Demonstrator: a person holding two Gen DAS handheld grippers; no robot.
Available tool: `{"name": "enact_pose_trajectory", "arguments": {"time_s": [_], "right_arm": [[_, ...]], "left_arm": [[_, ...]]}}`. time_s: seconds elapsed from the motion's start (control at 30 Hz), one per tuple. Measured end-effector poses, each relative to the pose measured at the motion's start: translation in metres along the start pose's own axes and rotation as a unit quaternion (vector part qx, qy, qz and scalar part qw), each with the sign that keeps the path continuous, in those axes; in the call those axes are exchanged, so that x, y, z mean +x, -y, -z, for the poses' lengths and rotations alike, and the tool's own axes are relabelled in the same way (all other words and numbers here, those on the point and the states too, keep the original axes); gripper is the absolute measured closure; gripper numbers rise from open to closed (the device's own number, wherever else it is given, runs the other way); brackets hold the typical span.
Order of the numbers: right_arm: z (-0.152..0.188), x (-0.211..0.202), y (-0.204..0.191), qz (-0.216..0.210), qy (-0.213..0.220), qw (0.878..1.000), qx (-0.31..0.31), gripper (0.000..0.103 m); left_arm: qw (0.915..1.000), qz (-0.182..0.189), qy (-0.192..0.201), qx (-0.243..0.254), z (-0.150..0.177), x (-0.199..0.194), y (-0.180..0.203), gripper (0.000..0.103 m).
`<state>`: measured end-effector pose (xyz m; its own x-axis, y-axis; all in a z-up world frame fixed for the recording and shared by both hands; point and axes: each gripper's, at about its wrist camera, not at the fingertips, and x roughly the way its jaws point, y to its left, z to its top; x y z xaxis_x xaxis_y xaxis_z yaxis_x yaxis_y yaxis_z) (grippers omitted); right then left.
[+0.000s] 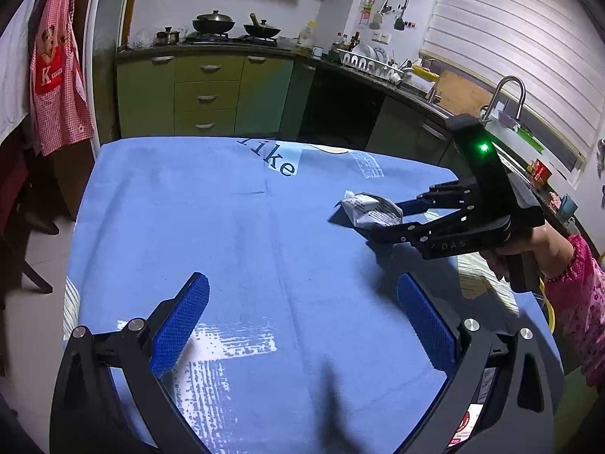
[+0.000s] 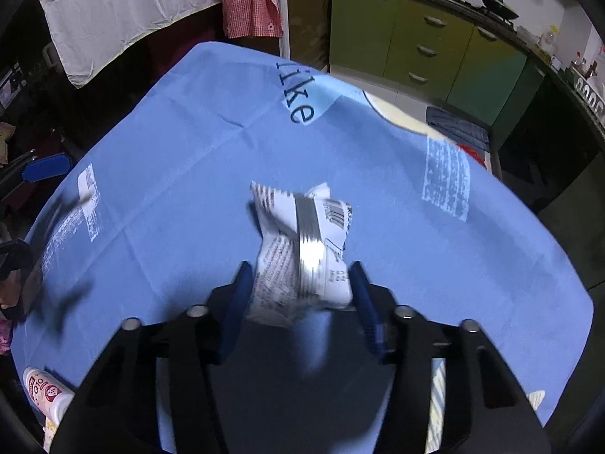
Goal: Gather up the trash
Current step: 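Grasp the crumpled foil wrapper with the right tool and lift it, then carry the foil wrapper over the bin and open the right tool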
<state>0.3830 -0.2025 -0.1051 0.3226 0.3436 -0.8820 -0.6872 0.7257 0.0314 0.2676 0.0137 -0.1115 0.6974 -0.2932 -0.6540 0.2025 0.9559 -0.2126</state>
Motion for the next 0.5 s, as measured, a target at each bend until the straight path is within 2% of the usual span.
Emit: {"name": "enact_pose_trajectory", "arguments": {"time_s": [0.2, 0.3, 0.43, 0.5], "right_arm": [[0.012, -0.013, 0.000, -0.007, 0.016, 0.999, 0.030, 0.056], [0.028, -0.039, 0.002, -0.013, 0.037, 0.998, 0.051, 0.056], [0.073, -0.094, 0.009, 0.002, 0.070, 0.993, 0.093, 0.056], [0.103, -0.126, 0.016, 0.024, 0.083, 0.989, 0.121, 0.056]], "left_arm": [[1.0000, 0.007, -0.002, -0.006, -0.002, 0.003, -0.003, 0.005], [0.9999, 0.009, -0.004, -0.006, -0.001, 0.004, -0.003, 0.005], [0.9999, 0.010, -0.006, -0.002, 0.000, 0.005, 0.000, 0.005], [0.9999, 0.012, -0.006, 0.003, 0.001, 0.005, 0.003, 0.005]]}}
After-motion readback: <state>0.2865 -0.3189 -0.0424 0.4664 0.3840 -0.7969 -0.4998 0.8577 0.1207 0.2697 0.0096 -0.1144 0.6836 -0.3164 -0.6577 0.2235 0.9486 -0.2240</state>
